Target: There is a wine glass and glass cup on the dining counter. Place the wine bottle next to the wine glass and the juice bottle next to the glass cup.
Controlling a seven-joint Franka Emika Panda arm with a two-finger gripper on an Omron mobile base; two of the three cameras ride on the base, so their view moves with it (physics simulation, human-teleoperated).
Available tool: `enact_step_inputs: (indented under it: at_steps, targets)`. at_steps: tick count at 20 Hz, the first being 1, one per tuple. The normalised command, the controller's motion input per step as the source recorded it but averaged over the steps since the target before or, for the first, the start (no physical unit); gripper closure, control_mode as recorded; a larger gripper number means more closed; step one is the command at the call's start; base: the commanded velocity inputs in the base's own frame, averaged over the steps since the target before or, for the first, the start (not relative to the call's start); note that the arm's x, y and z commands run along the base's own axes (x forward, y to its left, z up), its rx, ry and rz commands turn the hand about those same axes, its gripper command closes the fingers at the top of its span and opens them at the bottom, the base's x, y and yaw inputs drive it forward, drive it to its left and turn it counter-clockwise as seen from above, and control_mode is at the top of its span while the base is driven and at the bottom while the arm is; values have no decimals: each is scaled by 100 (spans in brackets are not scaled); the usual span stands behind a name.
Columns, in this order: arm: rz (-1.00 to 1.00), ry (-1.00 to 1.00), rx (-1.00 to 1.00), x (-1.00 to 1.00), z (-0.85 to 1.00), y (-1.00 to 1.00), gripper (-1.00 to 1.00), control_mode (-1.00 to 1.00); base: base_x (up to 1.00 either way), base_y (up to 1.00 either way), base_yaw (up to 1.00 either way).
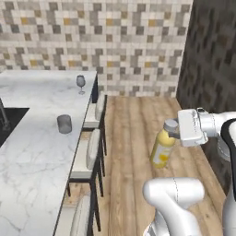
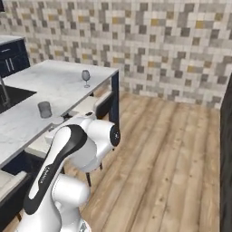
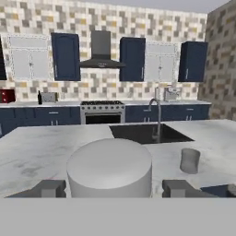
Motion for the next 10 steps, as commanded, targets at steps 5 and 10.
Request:
enact_step_inputs:
  at_steps: [5,10]
  targets:
    - [0,0,0,0,0,0,100,100,60,-27,38]
    - [0,0,0,0,0,0,100,100,33,-21,65]
